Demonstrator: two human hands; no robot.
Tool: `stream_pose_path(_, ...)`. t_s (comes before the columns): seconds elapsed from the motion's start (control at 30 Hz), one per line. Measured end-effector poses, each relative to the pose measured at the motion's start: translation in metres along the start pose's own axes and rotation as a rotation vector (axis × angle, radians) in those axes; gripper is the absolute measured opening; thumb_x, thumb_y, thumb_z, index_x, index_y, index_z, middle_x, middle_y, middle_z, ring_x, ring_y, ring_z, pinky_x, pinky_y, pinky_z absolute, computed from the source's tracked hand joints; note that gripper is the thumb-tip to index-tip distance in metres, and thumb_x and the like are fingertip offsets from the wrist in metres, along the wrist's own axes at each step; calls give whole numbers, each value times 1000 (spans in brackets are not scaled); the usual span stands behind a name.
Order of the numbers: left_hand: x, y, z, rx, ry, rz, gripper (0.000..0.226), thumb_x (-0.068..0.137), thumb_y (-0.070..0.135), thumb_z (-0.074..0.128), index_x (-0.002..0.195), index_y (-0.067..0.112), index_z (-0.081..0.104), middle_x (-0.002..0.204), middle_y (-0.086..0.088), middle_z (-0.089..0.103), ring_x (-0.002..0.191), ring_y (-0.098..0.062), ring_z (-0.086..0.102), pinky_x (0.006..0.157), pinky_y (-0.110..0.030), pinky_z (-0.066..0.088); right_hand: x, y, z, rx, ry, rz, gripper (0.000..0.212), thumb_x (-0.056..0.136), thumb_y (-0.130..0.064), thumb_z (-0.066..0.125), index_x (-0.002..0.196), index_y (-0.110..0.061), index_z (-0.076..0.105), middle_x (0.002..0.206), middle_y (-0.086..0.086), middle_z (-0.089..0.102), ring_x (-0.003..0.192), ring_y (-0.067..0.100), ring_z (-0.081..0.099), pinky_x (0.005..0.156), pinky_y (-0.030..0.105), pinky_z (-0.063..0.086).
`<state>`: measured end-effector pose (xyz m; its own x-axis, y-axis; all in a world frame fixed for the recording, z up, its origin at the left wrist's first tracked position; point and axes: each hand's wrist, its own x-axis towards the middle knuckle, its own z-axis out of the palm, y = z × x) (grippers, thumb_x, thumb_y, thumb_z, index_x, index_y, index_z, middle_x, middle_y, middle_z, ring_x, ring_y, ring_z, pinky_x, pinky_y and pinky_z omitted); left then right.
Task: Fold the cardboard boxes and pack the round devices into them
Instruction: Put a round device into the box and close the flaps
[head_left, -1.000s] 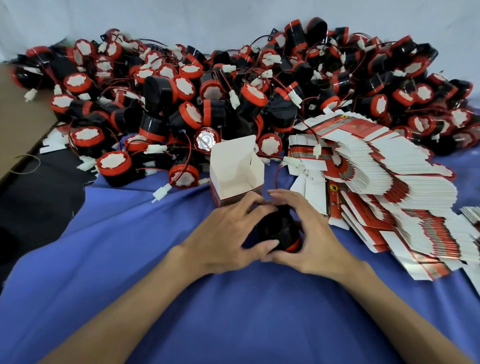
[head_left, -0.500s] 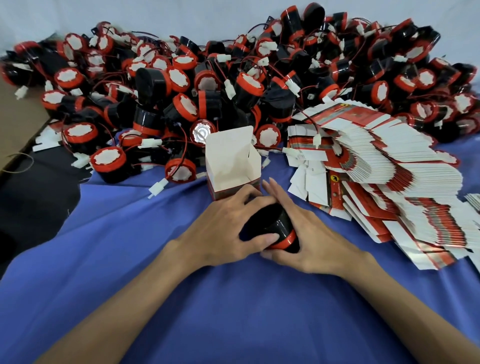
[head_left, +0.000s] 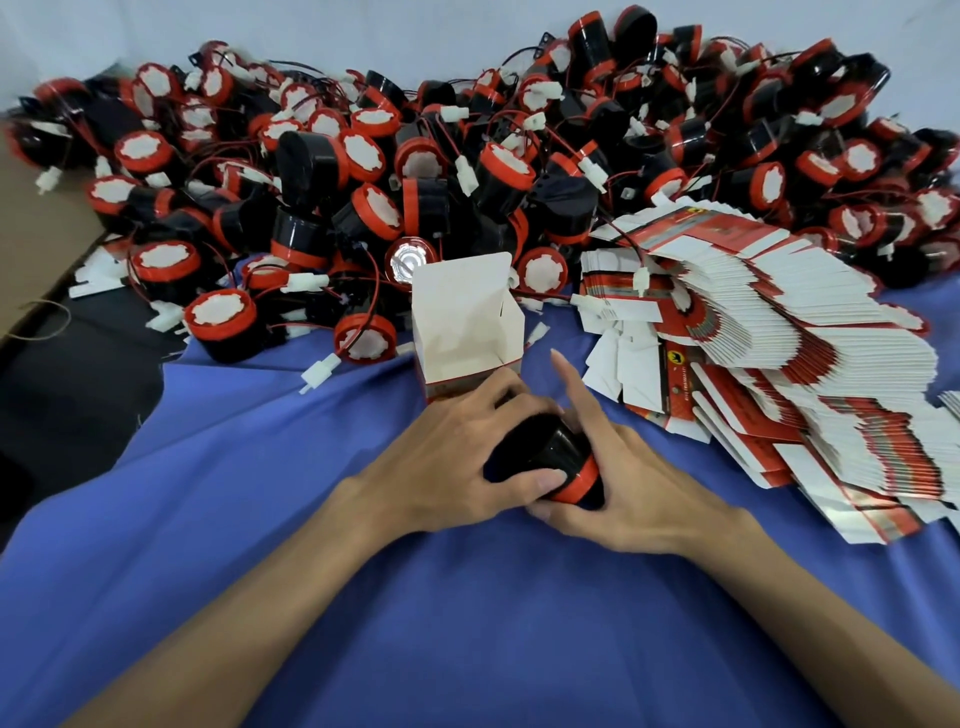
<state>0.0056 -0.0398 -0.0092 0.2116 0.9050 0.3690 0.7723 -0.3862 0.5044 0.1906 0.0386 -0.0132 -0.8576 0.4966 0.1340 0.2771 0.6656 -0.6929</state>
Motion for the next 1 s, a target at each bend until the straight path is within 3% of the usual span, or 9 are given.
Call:
stream_pose_path(0.13, 0, -2, 0, -78, 19, 24, 55, 85, 57, 52, 121, 16, 55, 114, 5, 49, 98, -11, 53, 81, -29, 48, 1, 1, -1, 127, 84, -12, 121, 66, -48, 76, 147, -49, -14, 106, -26, 59, 98, 3, 63, 82, 11, 44)
stream_pose_path(0.3, -3, -3, 0, -218, 53, -27, 68, 82, 67, 53, 120, 11, 47, 114, 3, 54, 99, -14, 56, 77, -35, 50, 2, -2, -1, 338, 211, -4, 105, 64, -47, 73, 144, -43, 4, 107, -1, 61, 104, 14, 62, 91, 21, 46)
stream_pose_path(0.47, -5, -2, 3, -224, 127, -42, 64, 81, 57, 61, 131, 25, 36, 134, 8, 53, 120, -4, 51, 96, -26, 45, 2, -5, -1, 300, 159, 21, 88, 74, -68, 58, 145, -39, 15, 126, -9, 52, 123, 9, 51, 106, 34, 42)
stream_pose_path(0.53, -5, -2, 3, -248, 169, -28, 63, 80, 54, 64, 129, 30, 34, 135, 9, 52, 120, -4, 52, 97, -27, 45, 1, -2, -2, 263, 104, 13, 96, 72, -81, 52, 147, -36, 14, 141, -11, 44, 132, 6, 43, 109, 30, 38)
stream_pose_path(0.6, -4, -2, 3, -293, 215, 23, 63, 79, 48, 70, 127, 27, 35, 135, 7, 49, 120, -7, 53, 97, -31, 47, 2, 0, -2, 207, 52, 18, 102, 68, -79, 59, 149, -34, 15, 148, -17, 35, 137, 1, 35, 111, 27, 34)
stream_pose_path(0.67, -4, -3, 6, -323, 265, 93, 64, 78, 42, 74, 126, 22, 36, 136, 1, 45, 123, -12, 51, 98, -32, 47, 3, 3, -1, 136, 34, 6, 93, 67, -64, 68, 145, -40, 23, 142, -26, 37, 133, -2, 37, 107, 22, 36)
stream_pose_path(0.77, -2, -5, 9, -292, 343, 168, 64, 78, 40, 75, 123, 17, 36, 134, -5, 41, 122, -16, 51, 96, -34, 49, 5, -2, -2, -10, 113, -50, 67, 72, -70, 62, 126, -60, 24, 121, -32, 38, 117, -1, 43, 92, 8, 35)
stream_pose_path(0.9, 0, -5, 9, -197, 484, 182, 66, 72, 33, 79, 122, 16, 40, 127, -7, 38, 121, -4, 45, 94, -21, 47, 3, -1, -9, -58, 264, -78, 73, 76, -81, 43, 130, -32, 39, 119, -16, 49, 113, 1, 49, 94, 19, 39)
stream_pose_path(1.0, 1, -1, 8, -19, 541, 109, 68, 72, 43, 75, 124, 17, 40, 122, -2, 36, 111, -5, 47, 76, -25, 55, 1, -7, -8, -33, 316, -68, 67, 79, -80, 40, 126, -31, 43, 117, -15, 54, 110, 2, 53, 92, 21, 42)
